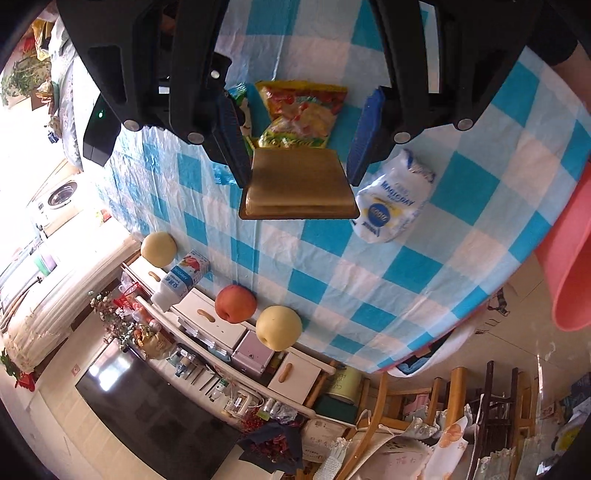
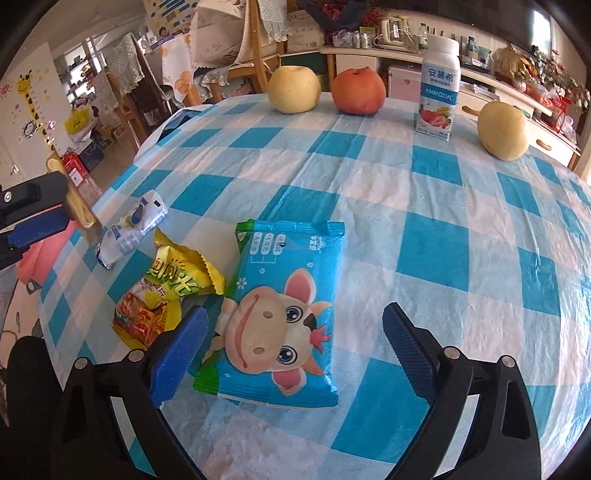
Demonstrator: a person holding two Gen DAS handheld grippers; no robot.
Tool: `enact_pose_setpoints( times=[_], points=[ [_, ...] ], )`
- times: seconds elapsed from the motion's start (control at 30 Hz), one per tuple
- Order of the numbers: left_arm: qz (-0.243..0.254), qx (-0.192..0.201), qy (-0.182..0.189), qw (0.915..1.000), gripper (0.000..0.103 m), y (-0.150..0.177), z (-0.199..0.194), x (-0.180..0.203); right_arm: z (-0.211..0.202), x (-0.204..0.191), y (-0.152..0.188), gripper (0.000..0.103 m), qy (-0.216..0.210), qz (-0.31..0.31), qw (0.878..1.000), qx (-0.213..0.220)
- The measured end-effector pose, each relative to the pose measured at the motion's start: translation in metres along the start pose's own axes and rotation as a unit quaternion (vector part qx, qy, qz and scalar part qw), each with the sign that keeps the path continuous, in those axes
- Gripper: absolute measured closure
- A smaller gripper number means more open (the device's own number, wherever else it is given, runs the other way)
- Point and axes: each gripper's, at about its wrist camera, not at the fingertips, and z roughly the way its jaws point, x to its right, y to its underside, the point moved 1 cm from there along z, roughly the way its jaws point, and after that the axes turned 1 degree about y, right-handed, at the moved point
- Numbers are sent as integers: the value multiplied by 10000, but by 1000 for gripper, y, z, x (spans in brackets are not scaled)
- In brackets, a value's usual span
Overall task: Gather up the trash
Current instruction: 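Grasp the blue cow-print snack bag with the right gripper while the left holds the cake, then carry both items to the pink bucket and open both grippers over it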
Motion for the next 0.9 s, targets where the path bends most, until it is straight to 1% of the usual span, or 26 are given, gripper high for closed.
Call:
enact_pose_setpoints(
  times=[0.07,0.17,0.3,0.37,0.43,0.47,0.57,0.6,0.73,0.9],
  points=[
    [64,-1,-73,10000,48,6,-11,-10,2,-7,3,21,140,-215,9997,11],
    [81,-24,-125,9999,48,18,-27,-27,5,-13,7,23,280,-343,9990,11],
    [11,-59,-113,9999,48,34,-46,-49,2,-15,11,32,328,-352,9988,112],
    [-70,-27,-68,9999,48,38,-58,-61,1,-16,12,44,417,-403,9982,172],
    [-109,23,-29,9999,48,41,-68,-71,0,-16,14,46,458,-388,9979,239],
    [-124,48,-15,9999,48,41,-72,-74,-1,-16,14,49,486,-362,9978,259],
    [-164,150,43,9997,48,43,-85,-87,-5,-10,15,55,501,-86,9982,328],
    [-169,181,58,9997,48,44,-89,-91,-6,-8,16,56,514,-9,9981,345],
    [-240,276,175,9992,48,45,-101,-106,-18,-2,24,60,795,256,9953,495],
    [-291,452,218,9983,48,44,-116,-124,-37,1,32,61,874,523,9931,585]
  ],
)
